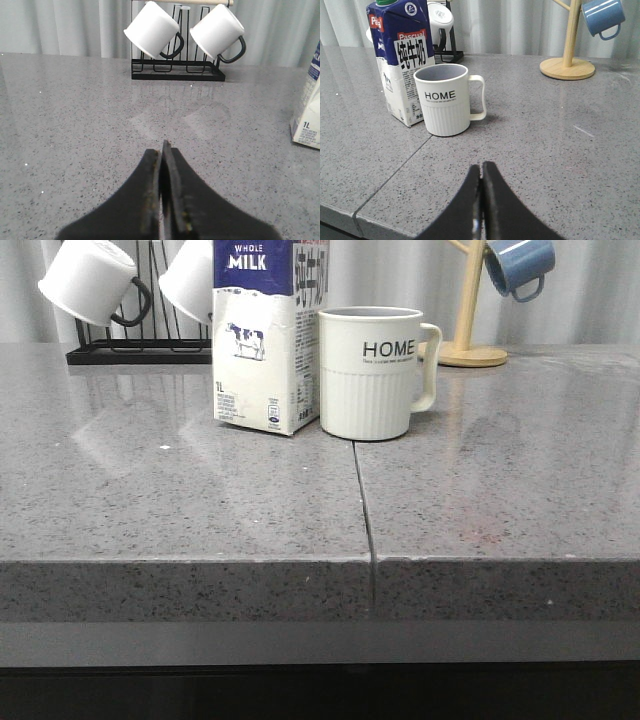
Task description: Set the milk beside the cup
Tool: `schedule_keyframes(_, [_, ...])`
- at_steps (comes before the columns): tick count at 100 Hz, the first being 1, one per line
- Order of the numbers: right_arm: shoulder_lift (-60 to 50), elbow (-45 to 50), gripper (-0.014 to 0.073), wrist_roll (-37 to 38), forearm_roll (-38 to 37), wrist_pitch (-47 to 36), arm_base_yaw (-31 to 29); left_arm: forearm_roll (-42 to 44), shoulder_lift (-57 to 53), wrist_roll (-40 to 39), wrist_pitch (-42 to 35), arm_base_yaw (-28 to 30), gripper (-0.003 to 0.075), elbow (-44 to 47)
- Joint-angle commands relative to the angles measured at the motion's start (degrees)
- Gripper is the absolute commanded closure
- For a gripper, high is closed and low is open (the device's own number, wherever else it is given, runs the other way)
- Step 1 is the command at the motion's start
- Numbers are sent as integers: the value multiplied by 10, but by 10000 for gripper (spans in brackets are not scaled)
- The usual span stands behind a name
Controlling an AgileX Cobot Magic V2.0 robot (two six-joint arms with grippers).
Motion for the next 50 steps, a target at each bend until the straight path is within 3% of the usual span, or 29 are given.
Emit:
schedule_keyframes(1, [4, -15, 659, -2, 0, -42, 1, 12, -13, -8, -47, 1, 741, 1])
schedule_keyframes(19, [4, -15, 659, -2, 0, -42, 1, 123, -56, -128, -32, 1, 741, 45])
schedule_keyframes(50, [4, -15, 659, -2, 0, -42, 1, 139, -175, -120, 48, 16, 741, 104])
